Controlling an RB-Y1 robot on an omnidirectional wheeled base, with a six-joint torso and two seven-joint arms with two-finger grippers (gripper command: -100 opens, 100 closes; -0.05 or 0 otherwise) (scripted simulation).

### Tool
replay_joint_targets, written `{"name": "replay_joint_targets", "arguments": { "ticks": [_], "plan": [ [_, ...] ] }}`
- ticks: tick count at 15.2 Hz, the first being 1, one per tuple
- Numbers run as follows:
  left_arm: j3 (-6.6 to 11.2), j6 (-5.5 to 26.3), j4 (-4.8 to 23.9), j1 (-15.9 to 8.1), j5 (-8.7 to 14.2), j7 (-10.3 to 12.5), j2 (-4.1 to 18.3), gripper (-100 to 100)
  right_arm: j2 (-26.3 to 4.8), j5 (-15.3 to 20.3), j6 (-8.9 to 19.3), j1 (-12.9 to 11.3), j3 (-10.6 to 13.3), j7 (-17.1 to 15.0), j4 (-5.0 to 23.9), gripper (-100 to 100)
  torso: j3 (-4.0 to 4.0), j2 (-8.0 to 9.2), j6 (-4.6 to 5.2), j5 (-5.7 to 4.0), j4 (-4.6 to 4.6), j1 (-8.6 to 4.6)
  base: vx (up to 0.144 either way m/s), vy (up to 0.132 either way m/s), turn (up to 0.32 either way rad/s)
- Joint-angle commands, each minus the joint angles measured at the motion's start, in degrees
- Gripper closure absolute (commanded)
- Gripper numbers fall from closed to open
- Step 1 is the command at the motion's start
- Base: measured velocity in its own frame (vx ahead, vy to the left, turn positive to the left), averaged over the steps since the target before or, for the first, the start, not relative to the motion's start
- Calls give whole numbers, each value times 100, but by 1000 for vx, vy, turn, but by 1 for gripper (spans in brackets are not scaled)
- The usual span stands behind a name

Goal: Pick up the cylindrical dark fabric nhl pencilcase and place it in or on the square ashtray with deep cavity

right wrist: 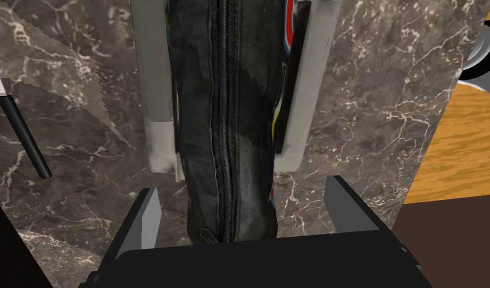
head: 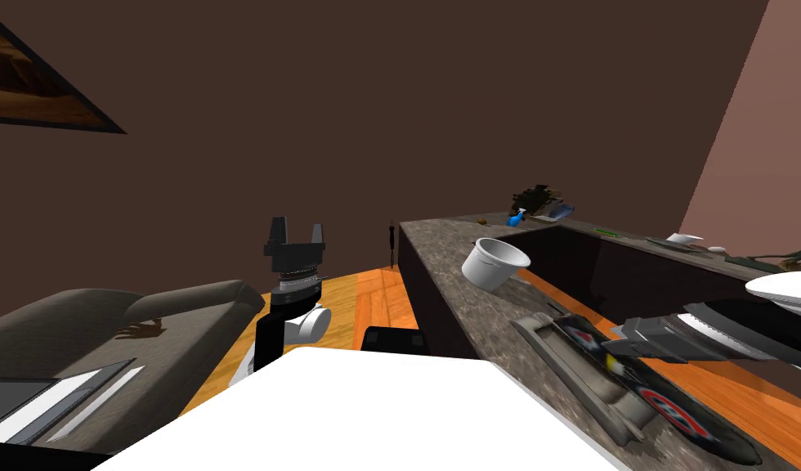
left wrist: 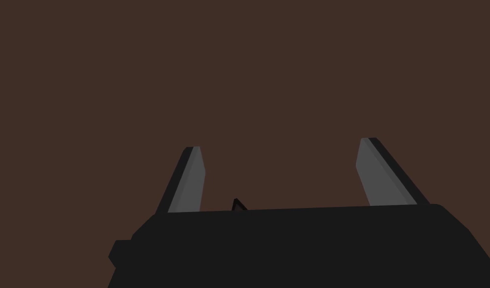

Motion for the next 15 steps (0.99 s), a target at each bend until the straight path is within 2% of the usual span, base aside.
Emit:
{"name": "replay_joint_targets", "arguments": {
  "ticks": [1, 2, 5, 7, 8, 9, 10, 15],
  "plan": [
    [0, 0, 0, 0, 0, 0, 0, 0, 0, 0, 0, 0, 0, 0, 0, -100, 0, 0, 0, 0, 0, 0, 0, 0, 0],
    [0, 0, 0, 0, 0, 0, 0, 0, -190, -77, -166, -35, -44, -92, 24, -100, -2, -3, 0, 1, -1, 2, -17, -5, -3],
    [0, 0, 0, 0, 0, 0, 0, 0, -381, -154, -332, -69, -87, -184, 47, -100, -1, -1, -3, 3, -1, 3, -26, -12, 16],
    [0, 0, 0, 0, 0, 0, 0, 0, -381, -154, -332, -69, -87, -184, 47, -100, -2, -3, -2, 2, -1, 3, -18, -7, 5],
    [0, 0, 0, 0, 0, 0, 0, 0, -572, -230, -498, -104, -131, -276, 71, -100, -2, -2, 0, 2, -1, 4, -21, -2, -24],
    [0, 0, 0, 0, 0, 0, 0, 0, -635, -256, -553, -116, -145, -306, 79, -100, -1, -2, -2, 3, -1, 5, -18, -13, 28],
    [0, 0, 0, 0, 0, 0, 0, 0, -526, -212, -462, -67, -153, -238, 91, -100, -2, -3, -4, 4, -1, 5, -10, -9, 31],
    [0, 0, 0, 0, 0, 0, 0, 0, -547, -220, -496, -89, -140, -256, 92, -100, -5, -8, -1, 1, -2, 4, 0, 0, 0]
  ]
}}
